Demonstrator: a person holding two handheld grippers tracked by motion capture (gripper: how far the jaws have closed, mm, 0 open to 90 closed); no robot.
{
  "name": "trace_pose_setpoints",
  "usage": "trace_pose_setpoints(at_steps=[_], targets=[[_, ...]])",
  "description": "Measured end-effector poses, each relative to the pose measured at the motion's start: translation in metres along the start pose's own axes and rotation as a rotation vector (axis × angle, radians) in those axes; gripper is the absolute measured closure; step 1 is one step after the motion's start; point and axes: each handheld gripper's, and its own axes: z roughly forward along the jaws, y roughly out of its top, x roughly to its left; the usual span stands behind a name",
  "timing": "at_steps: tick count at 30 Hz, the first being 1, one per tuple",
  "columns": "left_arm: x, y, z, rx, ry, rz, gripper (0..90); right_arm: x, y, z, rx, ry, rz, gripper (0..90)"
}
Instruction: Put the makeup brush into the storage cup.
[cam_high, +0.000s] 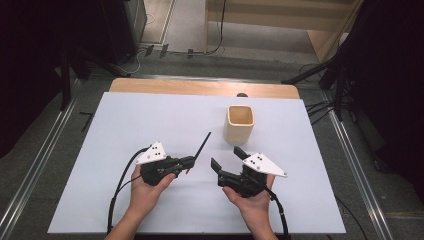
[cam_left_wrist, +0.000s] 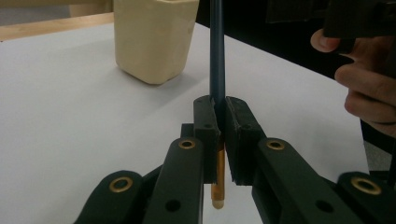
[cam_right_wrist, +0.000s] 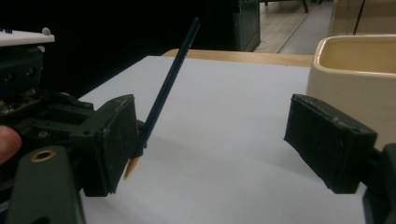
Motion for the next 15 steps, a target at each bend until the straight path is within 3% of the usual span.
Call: trace_pose_setpoints(at_steps=[4,10,11,15], targets=[[-0.004,-0.002,0.003,-0.025,-0.001,-0.009,84.6,0.004,-0.001,0.006,-0.026,0.035,0.059,27.4],[-0.009,-0.003,0.007,-0.048,0.001,-0.004,84.6,0.007,-0.004,0.012,-0.029,0.058,0.096,35.5],[-0.012,-0.004,0.009,-0.056,0.000,-0.002,84.5,0.008,-0.005,0.015,-0.032,0.078,0.124,40.0],[-0.017,-0.007,0.013,-0.068,-0.001,-0.004,84.6,0.009,-0.008,0.020,-0.020,0.113,0.133,44.2]])
